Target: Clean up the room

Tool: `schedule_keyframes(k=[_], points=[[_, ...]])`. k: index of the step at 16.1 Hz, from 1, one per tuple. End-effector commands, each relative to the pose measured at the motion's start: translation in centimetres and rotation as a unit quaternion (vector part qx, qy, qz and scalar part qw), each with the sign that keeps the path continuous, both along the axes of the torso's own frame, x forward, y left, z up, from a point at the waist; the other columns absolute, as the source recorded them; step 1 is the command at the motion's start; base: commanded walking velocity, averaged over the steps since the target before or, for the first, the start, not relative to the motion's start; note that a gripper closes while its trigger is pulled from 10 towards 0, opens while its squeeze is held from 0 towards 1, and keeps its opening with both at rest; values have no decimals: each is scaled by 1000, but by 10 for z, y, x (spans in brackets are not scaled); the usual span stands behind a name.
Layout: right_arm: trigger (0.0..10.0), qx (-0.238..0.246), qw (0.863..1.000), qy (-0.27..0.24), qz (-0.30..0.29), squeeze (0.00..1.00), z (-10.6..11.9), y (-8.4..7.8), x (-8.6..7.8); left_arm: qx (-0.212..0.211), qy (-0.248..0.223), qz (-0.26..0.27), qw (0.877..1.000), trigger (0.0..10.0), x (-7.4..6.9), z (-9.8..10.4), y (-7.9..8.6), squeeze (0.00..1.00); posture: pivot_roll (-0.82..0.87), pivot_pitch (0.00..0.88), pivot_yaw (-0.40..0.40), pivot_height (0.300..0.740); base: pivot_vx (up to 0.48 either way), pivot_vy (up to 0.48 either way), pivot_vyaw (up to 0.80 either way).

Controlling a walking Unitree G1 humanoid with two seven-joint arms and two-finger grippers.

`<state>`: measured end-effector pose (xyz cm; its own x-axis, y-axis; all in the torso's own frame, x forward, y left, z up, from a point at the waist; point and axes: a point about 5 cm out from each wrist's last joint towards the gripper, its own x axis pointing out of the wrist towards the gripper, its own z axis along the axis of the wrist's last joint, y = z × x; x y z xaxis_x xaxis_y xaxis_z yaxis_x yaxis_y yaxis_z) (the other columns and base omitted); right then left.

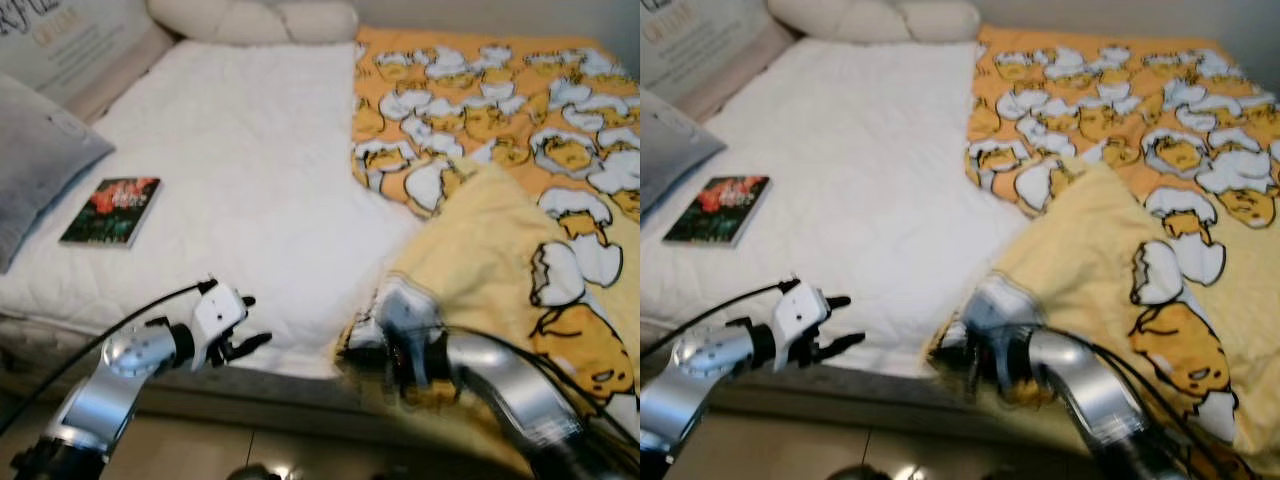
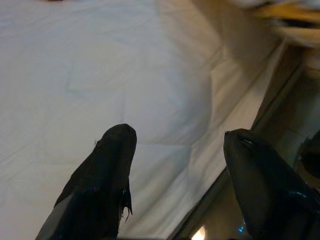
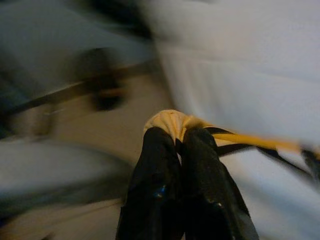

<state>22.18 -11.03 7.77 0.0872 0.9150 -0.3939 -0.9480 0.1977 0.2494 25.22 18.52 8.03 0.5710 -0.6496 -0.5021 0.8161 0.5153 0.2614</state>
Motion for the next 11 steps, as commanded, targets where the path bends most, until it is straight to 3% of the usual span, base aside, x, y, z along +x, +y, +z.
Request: schedule_keyframes(k=[1,2,3,4,5,6,8,11], points=[[0,36,995,24,88,0,18,5,-22,0,3,-15,1000,10000,-2,1,-6,0,-89,0,55,740,0,0,0],[0,26,993,37,110,0,16,-1,-31,-1,5,-17,1000,10000,-3,0,-7,0,-94,0,57,740,0,0,0],[1608,-10,993,34,110,0,8,-10,-36,-1,6,-20,1000,10000,-3,-1,-9,0,-98,0,60,740,0,0,0],[1608,-28,994,30,103,0,5,-14,-36,-1,7,-21,1000,10000,-3,-1,-10,0,-98,0,60,740,0,0,0],[10000,-58,995,31,80,0,0,-19,-33,0,6,-23,1000,10000,-1,-1,-11,0,-100,0,69,740,0,0,0],[10000,-74,994,36,69,941,-2,-22,-31,-1,6,-25,1000,10000,0,-1,-12,0,-100,0,69,740,0,0,0],[10000,-117,992,34,44,1000,-8,-30,-24,-1,1,-29,1000,10000,4,1,-16,0,-100,0,77,740,0,0,0],[10000,-113,993,24,23,1000,-5,-31,-15,-2,-3,-28,1000,10000,9,2,-17,0,-98,0,86,740,0,0,0]])
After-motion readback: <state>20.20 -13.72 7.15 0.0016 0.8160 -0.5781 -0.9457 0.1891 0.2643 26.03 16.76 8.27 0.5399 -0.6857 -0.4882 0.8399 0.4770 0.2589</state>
